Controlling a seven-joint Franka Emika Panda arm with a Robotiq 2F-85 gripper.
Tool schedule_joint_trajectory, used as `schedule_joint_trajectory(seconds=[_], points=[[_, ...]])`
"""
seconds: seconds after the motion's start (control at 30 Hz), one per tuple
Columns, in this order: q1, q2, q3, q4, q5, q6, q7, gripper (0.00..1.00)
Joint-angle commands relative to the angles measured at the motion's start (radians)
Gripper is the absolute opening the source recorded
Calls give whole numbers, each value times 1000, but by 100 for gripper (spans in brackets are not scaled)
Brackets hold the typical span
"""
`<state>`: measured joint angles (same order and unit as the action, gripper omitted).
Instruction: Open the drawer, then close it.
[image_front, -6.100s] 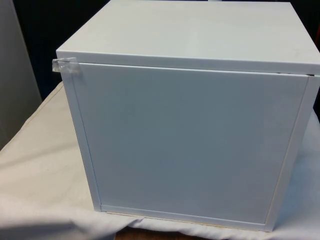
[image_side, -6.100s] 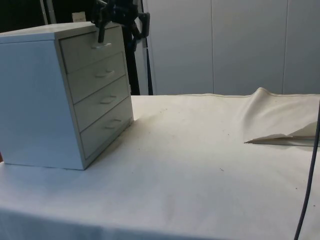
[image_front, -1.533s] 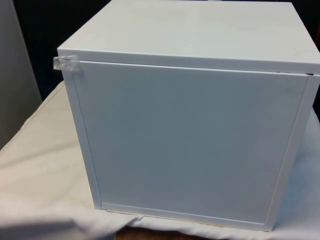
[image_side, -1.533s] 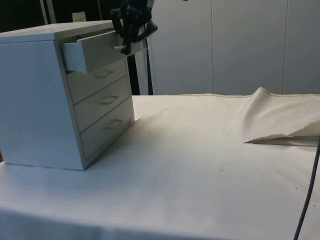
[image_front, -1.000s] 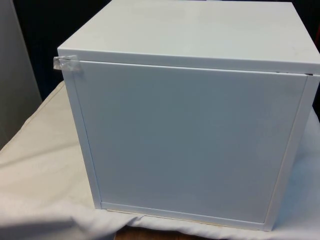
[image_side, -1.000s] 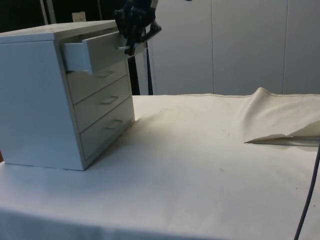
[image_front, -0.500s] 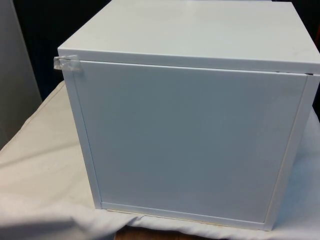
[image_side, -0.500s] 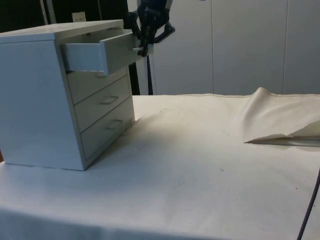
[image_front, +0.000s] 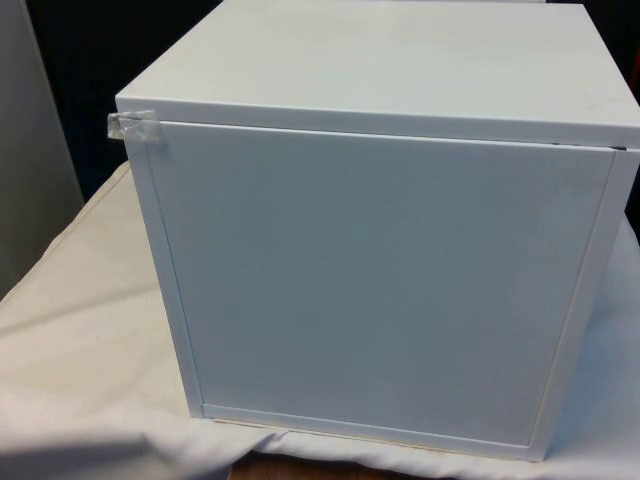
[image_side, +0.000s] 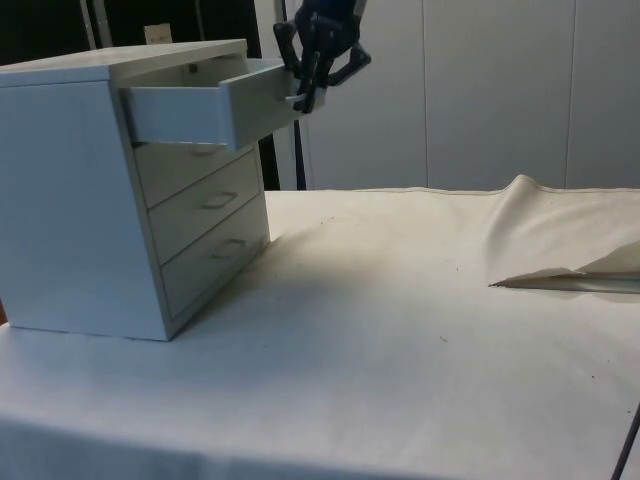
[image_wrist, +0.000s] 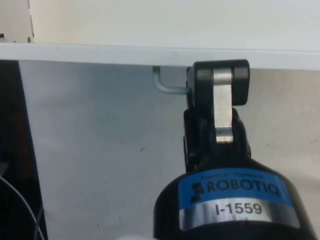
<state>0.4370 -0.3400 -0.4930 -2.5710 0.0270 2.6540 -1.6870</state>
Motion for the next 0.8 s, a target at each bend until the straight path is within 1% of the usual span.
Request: schedule_joint_trajectory(seconds=[0.0, 0.17, 0.2, 0.23, 0.37, 0.43, 0.47, 0.5, 0.57, 0.73, 0.77], points=[[-19, -28, 12, -27, -26, 2, 11, 0], [-23, -65, 12, -52, -29, -8, 10, 0], [-6, -47, 0, -36, -7, -5, 0, 0], [-24, -71, 11, -56, -30, -9, 10, 0], [-28, -101, 11, -78, -34, -15, 11, 0], [-28, -110, 14, -85, -36, -16, 14, 0], [-14, -103, 0, -79, -18, -12, 2, 0], [-28, -114, 15, -88, -37, -17, 16, 0], [-28, -122, 21, -92, -45, -22, 26, 0], [-25, -145, 43, -99, -94, -50, 84, 0], [-14, -141, 25, -95, -84, -45, 79, 0]])
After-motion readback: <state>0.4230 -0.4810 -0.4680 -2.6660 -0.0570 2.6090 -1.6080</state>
